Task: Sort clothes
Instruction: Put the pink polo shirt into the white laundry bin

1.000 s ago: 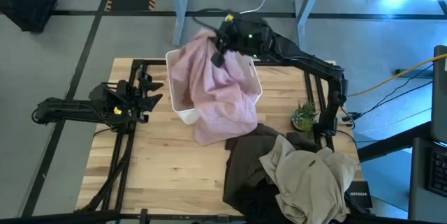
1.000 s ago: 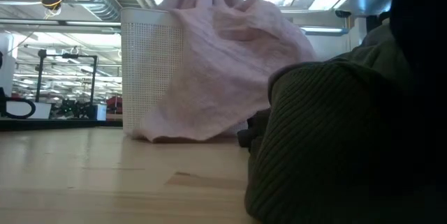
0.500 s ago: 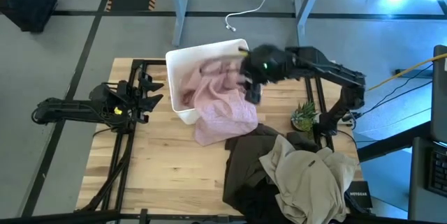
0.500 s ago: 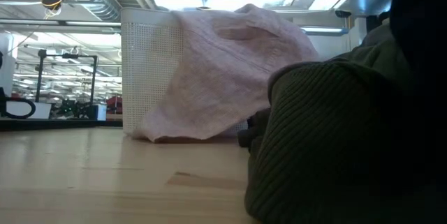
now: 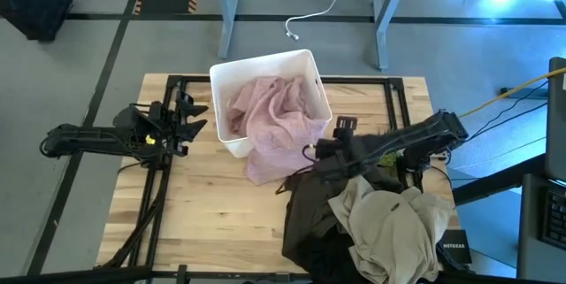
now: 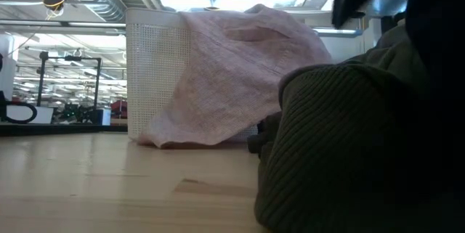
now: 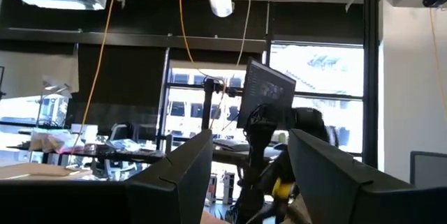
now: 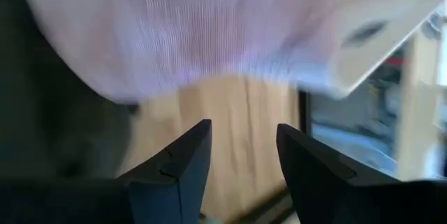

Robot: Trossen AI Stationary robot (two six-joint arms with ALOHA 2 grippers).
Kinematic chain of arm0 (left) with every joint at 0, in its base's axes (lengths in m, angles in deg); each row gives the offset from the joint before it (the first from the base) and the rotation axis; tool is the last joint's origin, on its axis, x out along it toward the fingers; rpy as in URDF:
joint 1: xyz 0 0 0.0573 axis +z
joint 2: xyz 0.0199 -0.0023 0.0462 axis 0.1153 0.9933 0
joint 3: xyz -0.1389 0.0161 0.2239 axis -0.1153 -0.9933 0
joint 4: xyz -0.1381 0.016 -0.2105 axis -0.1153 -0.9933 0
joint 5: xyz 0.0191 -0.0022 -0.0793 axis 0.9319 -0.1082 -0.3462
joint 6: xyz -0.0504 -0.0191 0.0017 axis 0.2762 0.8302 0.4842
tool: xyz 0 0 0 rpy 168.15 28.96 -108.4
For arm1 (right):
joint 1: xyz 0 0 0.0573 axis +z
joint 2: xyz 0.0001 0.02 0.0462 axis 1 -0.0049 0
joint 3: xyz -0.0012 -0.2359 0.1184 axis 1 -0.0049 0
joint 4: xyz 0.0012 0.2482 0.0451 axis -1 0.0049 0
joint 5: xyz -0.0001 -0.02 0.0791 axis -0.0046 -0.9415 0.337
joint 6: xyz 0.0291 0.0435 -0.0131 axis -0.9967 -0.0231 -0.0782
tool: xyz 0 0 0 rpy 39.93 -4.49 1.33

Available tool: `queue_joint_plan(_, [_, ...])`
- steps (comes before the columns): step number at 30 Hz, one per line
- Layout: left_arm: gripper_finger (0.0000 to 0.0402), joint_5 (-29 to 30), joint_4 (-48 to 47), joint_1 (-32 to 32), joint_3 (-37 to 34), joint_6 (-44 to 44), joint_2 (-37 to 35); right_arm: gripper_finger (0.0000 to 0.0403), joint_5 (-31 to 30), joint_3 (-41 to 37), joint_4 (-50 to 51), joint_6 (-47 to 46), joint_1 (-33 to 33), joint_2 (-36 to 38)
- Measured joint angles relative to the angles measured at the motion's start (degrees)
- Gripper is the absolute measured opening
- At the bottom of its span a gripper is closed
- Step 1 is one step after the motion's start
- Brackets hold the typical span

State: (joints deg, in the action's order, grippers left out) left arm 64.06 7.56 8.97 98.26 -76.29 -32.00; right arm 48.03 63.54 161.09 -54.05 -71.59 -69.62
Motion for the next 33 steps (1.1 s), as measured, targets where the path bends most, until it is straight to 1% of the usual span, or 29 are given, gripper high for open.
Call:
queue_joint_plan(2, [0.0184, -0.02, -0.02, 0.0, 0.0, 0.35, 0.02, 0.0176, -0.16, -6.21, -4.63, 0.0, -0.13, -0.01])
queue_joint_plan(4, [0.0184, 0.0, 0.05, 0.0, 0.0, 0.3, 0.0, 0.0176, -0.15, -11.41, -12.24, 0.81, -0.13, -0.11])
queue_joint_plan(7, [0.0184, 0.0, 0.48, 0.0, 0.0, -0.49, 0.0, 0.0176, 0.32, -15.32, -26.32, 6.36, -0.03, -0.1])
queue_joint_plan(9, [0.0184, 0.0, 0.65, 0.0, 0.0, -0.78, 0.0, 0.0176, 1.17, -15.44, -34.68, 10.05, 0.68, -0.09])
queue_joint_plan(13, [0.0184, -0.02, 0.92, 0.0, 0.0, -1.2, 0.0, 0.0176, 1.76, -12.33, -49.43, 19.43, 0.71, -0.07])
queue_joint_plan(18, [0.0184, 0.0, 0.98, 0.0, 0.0, -0.91, -0.15, 0.0176, 1.03, -6.61, -68.03, 32.65, -2.42, -0.04])
queue_joint_plan(20, [0.0184, 0.0, 0.94, 0.0, 0.0, -0.9, -0.13, 0.0176, 0.56, -3.98, -73.57, 37.26, -4.41, 0.0])
queue_joint_plan(22, [0.0184, 0.0, 0.94, 0.0, 0.0, -0.95, -0.13, 0.0176, -0.4, -1.03, -75.81, 41.16, -7.2, 0.0])
queue_joint_plan(24, [0.0184, 0.0, 0.96, 0.0, 0.0, -1.1, -0.13, 0.0176, -1.99, 1.75, -75.73, 43.67, -10.74, 0.01])
queue_joint_plan(26, [0.0184, 0.0, 0.93, 0.0, 0.0, -1.12, -0.13, 0.0176, -3.43, 4.37, -73.44, 44.38, -14.48, 0.02])
queue_joint_plan(28, [0.0184, -0.01, 0.89, 0.0, 0.0, -1.11, -0.13, 0.0176, -3.2, 7.01, -67.9, 41.85, -17.35, 0.02])
queue_joint_plan(29, [0.0184, -0.01, 0.74, 0.0, 0.01, -1.01, -0.13, 0.0176, -1.51, 8.42, -64.04, 39.9, -18.18, 0.02])
queue_joint_plan(31, [0.0184, 0.0, 0.6, 0.0, 0.01, -0.64, -0.13, 0.0176, 5.23, 11.21, -56.03, 36.7, -18.33, 0.02])
queue_joint_plan(33, [0.0184, -0.02, 0.7, 0.0, 0.02, -0.71, -0.13, 0.0176, 11.15, 12.61, -49.8, 33.92, -16.53, 0.05])
